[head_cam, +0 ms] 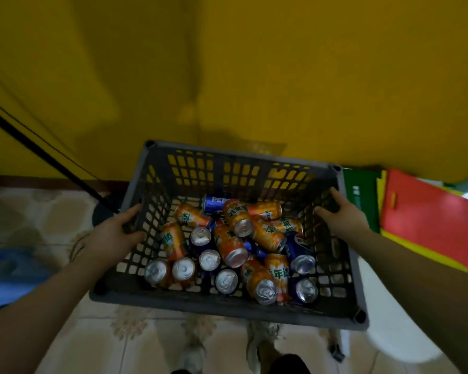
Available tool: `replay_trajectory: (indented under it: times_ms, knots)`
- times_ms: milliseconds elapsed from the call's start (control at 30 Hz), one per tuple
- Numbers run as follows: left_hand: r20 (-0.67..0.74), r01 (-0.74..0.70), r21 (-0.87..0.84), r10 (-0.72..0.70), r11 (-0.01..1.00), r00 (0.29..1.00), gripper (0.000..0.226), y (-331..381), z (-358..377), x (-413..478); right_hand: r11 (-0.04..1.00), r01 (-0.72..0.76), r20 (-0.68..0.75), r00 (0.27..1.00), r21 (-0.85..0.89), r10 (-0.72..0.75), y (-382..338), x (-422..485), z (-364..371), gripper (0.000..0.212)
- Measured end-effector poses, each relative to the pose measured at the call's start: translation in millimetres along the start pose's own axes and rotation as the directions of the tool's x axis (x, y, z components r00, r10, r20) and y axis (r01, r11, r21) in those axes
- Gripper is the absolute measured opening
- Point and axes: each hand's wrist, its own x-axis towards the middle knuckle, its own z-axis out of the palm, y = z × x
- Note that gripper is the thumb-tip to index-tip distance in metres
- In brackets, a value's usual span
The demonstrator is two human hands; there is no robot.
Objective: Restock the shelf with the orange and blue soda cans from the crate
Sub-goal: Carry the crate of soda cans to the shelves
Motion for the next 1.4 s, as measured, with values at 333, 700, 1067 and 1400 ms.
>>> replay_trajectory:
  times_ms: [333,700,1067,1400]
  knots:
    - [0.110,-0.349,-0.035,0.351,0.936,0.930,0.073,90,-93,-76,0.985,-0.120,-0.245,0.958,0.124,0.147,36,-174,-109,0.070]
    - [0.334,-0.592,-0.043,0.570,0.804,0.750,0.076,219,-41,-171,0.856,-0.341,-0.334,0.814,0.388,0.475,170,-341,-187,0.071]
    - [0.532,-0.773,-0.048,0.671,0.632,0.516,0.076,350,106,-326,0.638,-0.482,-0.307,0.598,0.601,0.741,355,-510,-230,0.069]
    - [0.678,-0.930,-0.077,0.703,0.360,0.216,0.071,450,236,-450,0.402,-0.530,-0.262,0.321,0.747,0.910,469,-613,-233,0.070]
